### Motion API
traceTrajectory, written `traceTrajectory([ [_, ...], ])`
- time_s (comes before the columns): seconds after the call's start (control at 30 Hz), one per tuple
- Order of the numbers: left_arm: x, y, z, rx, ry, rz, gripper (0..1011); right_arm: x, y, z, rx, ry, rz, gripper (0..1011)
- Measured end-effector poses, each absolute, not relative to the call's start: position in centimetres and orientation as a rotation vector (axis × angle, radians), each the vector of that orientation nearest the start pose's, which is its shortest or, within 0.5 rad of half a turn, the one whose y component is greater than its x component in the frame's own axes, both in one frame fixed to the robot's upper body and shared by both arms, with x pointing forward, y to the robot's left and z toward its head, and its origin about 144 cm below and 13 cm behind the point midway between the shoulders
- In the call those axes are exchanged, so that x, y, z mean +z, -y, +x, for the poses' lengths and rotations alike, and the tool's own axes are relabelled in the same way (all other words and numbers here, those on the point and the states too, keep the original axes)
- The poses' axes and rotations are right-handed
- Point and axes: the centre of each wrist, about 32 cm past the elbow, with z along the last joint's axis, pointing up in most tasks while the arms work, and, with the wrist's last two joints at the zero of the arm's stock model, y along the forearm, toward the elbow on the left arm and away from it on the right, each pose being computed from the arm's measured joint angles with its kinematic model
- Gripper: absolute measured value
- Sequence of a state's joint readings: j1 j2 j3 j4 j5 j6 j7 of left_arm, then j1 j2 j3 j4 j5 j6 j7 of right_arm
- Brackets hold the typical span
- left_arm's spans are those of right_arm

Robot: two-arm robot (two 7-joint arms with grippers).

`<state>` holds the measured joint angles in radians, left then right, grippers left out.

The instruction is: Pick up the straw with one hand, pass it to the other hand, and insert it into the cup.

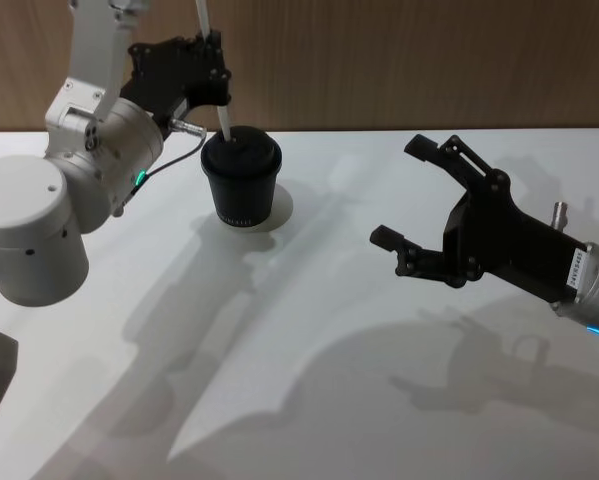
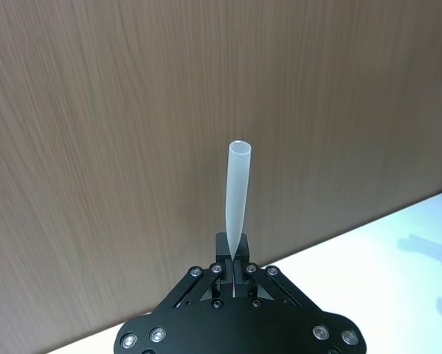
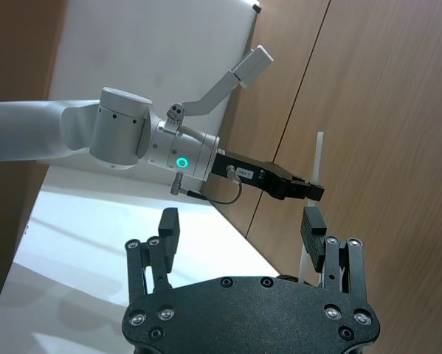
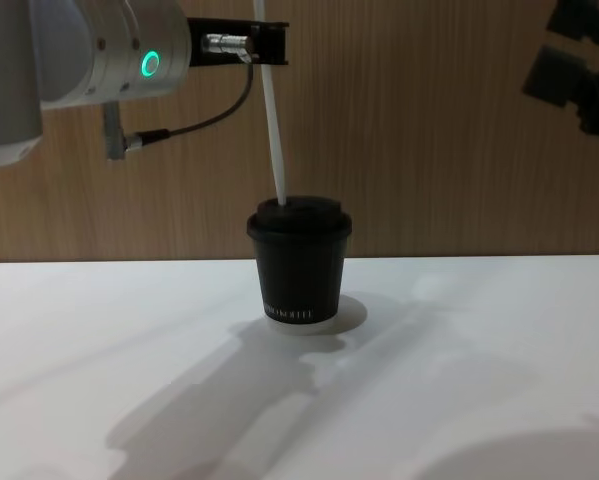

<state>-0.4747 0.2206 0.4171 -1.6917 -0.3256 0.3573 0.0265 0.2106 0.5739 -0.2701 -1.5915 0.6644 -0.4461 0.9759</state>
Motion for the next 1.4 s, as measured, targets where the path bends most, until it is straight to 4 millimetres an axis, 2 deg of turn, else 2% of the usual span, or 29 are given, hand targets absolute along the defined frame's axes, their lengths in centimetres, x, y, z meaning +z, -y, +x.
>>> traceTrajectory([
  [0.47, 132.1, -15.3, 52.8, 1.17, 0.11, -0.034, 12, 122.5, 31.3, 50.1, -0.359, 0.457, 0.267, 1001],
  [1.07, 131.2, -14.9, 53.8, 1.148, 0.043, -0.052, 13, 122.5, 31.3, 50.1, -0.359, 0.457, 0.267, 1001],
  [1.2, 131.1, -14.8, 53.9, 1.144, 0.035, -0.056, 77, 122.5, 31.3, 50.1, -0.359, 0.457, 0.267, 1001],
  [1.33, 131.0, -14.7, 54.0, 1.141, 0.028, -0.059, 175, 122.5, 31.3, 50.1, -0.359, 0.457, 0.267, 1001],
  [1.4, 130.9, -14.7, 54.1, 1.141, 0.026, -0.059, 255, 122.5, 31.3, 50.1, -0.359, 0.457, 0.267, 1001],
])
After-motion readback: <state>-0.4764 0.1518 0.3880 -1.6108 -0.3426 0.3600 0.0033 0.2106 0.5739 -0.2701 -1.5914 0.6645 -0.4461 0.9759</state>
